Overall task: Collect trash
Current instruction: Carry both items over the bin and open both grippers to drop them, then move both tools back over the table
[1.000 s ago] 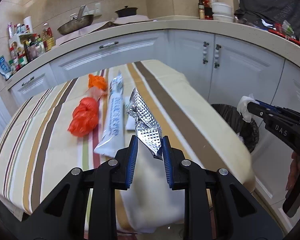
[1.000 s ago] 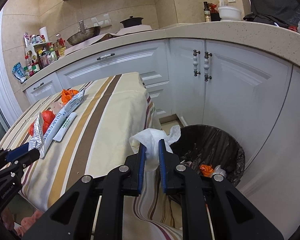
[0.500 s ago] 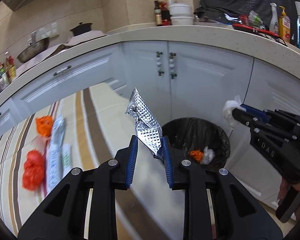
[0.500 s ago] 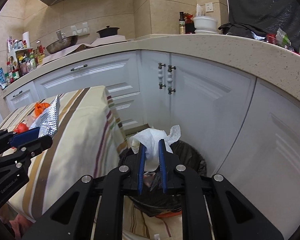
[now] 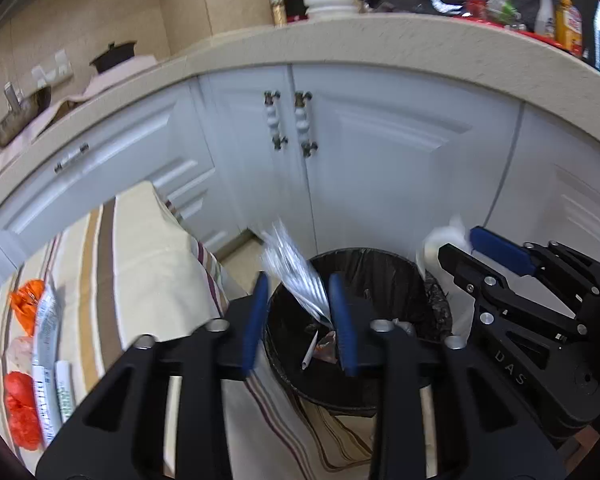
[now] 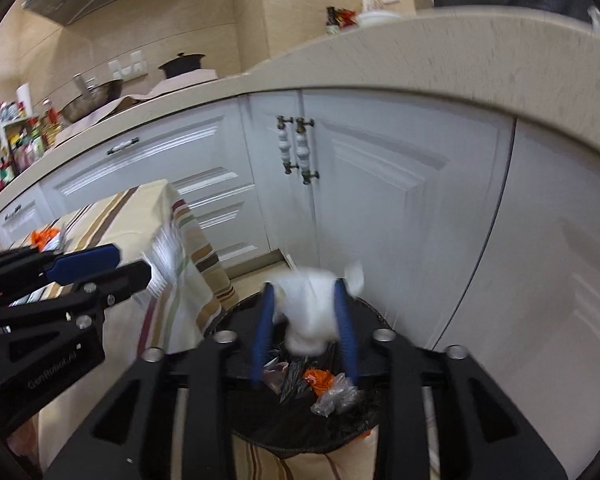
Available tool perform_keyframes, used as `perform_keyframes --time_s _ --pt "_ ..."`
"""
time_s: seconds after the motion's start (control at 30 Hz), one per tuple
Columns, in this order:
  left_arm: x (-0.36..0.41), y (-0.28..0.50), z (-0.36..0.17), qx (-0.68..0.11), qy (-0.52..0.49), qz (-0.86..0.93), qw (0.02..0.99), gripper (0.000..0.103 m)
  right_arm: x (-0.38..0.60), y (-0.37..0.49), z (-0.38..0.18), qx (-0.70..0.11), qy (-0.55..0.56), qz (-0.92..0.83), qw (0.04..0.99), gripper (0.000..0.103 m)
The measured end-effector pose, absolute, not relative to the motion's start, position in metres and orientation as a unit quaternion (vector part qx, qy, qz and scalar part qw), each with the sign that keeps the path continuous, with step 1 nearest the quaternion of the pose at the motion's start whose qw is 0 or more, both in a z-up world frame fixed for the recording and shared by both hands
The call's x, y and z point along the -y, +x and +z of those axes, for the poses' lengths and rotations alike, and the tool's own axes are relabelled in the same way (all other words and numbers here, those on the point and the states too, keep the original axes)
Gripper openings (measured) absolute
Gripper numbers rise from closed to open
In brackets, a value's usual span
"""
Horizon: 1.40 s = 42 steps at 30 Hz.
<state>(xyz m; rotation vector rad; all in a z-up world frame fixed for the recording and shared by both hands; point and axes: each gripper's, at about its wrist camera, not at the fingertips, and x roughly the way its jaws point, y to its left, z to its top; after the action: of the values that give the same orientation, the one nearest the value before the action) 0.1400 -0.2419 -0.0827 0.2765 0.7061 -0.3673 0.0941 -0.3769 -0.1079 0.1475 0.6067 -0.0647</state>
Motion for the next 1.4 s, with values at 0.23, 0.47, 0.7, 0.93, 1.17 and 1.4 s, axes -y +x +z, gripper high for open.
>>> perform_keyframes --time_s 0.23,0.47,0.7,0.93,1.17,1.4 --pt "0.227 0.143 -0.085 -0.345 0.12 -0.159 0.917 0.041 0.379 0.095 -0.115 -0.304 0.081 -0.041 0.948 0.035" --pt "0.19 0.124 -0.065 -0.325 0.089 -0.137 0.931 0.041 0.361 0.086 -0.101 -0.294 0.076 -0.035 0.952 0.039" --pt "0.124 0.094 -0.046 -0.314 0.06 -0.093 0.943 0.041 0.316 0.072 -0.083 -0.281 0.071 -0.001 0.957 0.043" --pt "0.035 0.06 -0.044 -0.316 0.037 -0.014 0.948 0.041 0.248 0.065 -0.073 -0.279 0.052 0.061 0.957 0.045" --pt "-0.044 0.032 -0.054 -0.329 0.012 0.055 0.943 0.041 0.174 0.068 -0.078 -0.294 0.023 0.129 0.947 0.045" --pt "-0.101 0.012 -0.063 -0.332 -0.004 0.097 0.938 0.041 0.115 0.061 -0.083 -0.307 0.008 0.175 0.935 0.045"
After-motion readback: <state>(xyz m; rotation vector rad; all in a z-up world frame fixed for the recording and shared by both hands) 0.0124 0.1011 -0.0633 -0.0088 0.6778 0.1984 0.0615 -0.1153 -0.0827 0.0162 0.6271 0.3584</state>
